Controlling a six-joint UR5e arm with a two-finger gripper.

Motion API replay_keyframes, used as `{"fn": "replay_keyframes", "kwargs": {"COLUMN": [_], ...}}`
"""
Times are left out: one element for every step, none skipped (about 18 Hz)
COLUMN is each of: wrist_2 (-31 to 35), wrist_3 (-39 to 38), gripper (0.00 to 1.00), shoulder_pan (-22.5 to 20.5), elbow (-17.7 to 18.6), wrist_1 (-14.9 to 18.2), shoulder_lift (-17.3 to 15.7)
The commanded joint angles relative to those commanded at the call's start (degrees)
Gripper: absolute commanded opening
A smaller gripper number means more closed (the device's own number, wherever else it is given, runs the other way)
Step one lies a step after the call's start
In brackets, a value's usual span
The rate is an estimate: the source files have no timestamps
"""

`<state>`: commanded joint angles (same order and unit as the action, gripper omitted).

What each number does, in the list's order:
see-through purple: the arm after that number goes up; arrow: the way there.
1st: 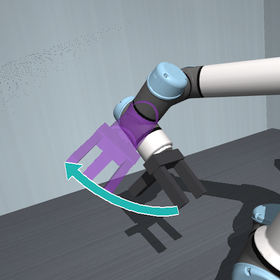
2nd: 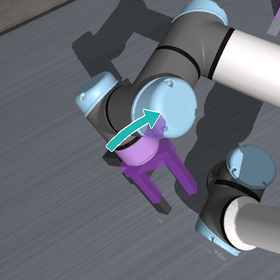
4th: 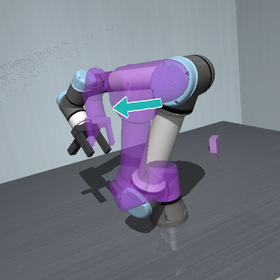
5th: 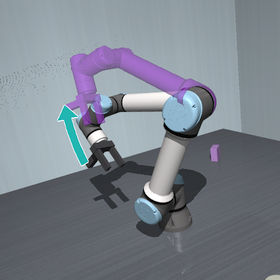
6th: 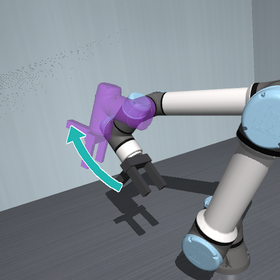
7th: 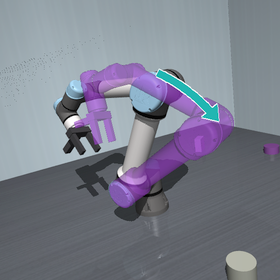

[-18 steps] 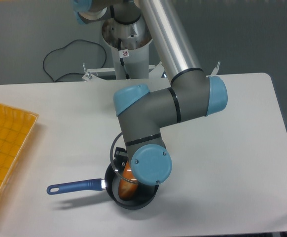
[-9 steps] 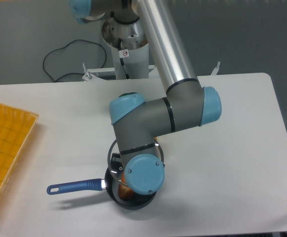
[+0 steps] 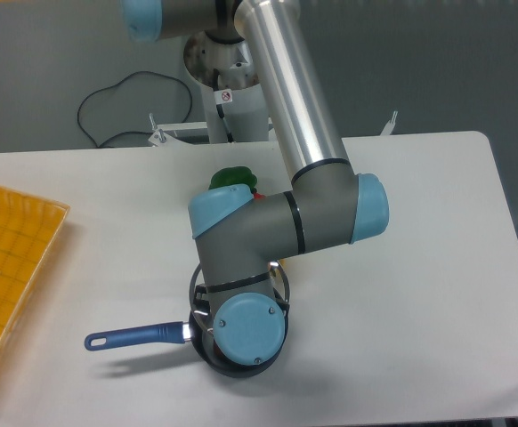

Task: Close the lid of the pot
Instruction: 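Hold the lid on the saucepan and settle it in place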

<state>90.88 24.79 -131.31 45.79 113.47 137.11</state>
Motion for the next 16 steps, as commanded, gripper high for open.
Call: {"fn": "replay_keyframes", "kwargs": {"wrist_2": [0.0, 0.0, 0.0, 0.4, 0.6, 0.6, 0.7, 0.9, 0.9, 0.9, 0.9, 0.9, 0.9, 0.9, 0.9, 0.8], "wrist_3": [0.0, 0.0, -0.1, -0.1, -0.4, -0.6, -0.6, -0.6, -0.6, -0.7, -0.6, -0.6, -0.6, -0.6, -0.6, -0.6], "gripper": [0.5, 0.5, 0.5, 0.5, 0.51, 0.51, 0.51, 0.51, 0.51, 0.52, 0.52, 0.52, 0.52, 0.53, 0.53, 0.53], "shoulder_pan": [0.0, 0.0, 0.0, 0.0, 0.0, 0.1, 0.3, 0.4, 0.4, 0.4, 0.4, 0.4, 0.4, 0.4, 0.4, 0.4], "elbow": [0.0, 0.0, -0.2, -0.2, -0.3, -0.4, -0.7, -0.8, -0.8, -0.8, -0.8, -0.8, -0.8, -0.8, -0.8, -0.9], "wrist_1": [0.0, 0.0, -0.1, 0.0, 0.0, 0.0, 0.0, 0.0, 0.0, 0.0, 0.0, 0.1, 0.1, 0.1, 0.1, 0.1], "shoulder_lift": [0.1, 0.2, 0.4, 0.4, 0.4, 0.8, 1.0, 1.1, 1.1, 1.1, 1.1, 1.1, 1.1, 1.1, 1.1, 1.1]}}
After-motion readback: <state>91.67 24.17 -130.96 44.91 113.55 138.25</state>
